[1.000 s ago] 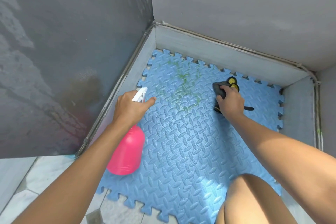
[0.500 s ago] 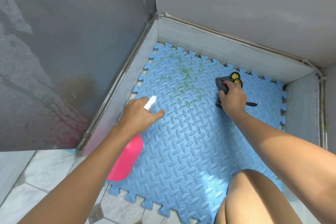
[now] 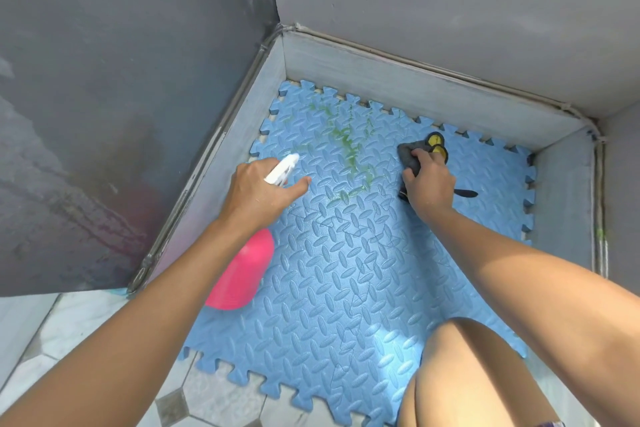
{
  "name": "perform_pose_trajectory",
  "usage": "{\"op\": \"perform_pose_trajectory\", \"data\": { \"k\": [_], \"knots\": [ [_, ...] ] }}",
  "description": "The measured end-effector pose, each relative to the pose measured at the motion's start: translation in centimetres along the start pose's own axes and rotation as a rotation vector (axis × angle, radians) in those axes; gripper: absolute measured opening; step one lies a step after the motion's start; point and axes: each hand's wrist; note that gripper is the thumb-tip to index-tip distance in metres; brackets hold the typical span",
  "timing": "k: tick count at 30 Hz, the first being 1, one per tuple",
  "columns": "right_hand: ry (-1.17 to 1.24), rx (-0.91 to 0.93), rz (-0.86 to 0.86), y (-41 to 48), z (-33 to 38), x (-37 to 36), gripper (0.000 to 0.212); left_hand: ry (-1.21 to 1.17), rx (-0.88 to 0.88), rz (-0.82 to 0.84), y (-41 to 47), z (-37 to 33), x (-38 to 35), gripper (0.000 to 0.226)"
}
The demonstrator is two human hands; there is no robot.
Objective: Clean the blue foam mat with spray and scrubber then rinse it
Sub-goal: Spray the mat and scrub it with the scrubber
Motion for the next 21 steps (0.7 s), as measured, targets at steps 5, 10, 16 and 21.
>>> {"op": "perform_pose_trajectory", "data": {
  "k": [5, 10, 16, 21],
  "knots": [
    [-0.004, 0.008, 0.001, 0.0, -0.1, -0.1, 0.045, 0.057, -0.025, 0.01, 1.2, -1.8, -0.6, 0.055],
    [-0.006, 0.035, -0.008, 0.4, -0.2, -0.1, 0.041, 0.047, 0.043, -0.056, 2.3, -1.7, -0.3, 0.047],
    [0.015, 0.063, -0.008, 6.4, 2.6, 0.1, 0.039, 0.196, 0.125, 0.077, 0.7, 1.7, -0.1, 0.055],
    [0.094, 0.588, 0.127, 0.0, 7.1, -2.7, 0.033, 0.144, 0.167, 0.01, -0.7, 4.5, 1.6, 0.046]
  ]
}}
Point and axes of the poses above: each hand's wrist, its own y-axis towards the middle knuckle, its own x-axis out of the back of the hand, z = x × y, and after that the axes turned 1 degree about z, right-handed
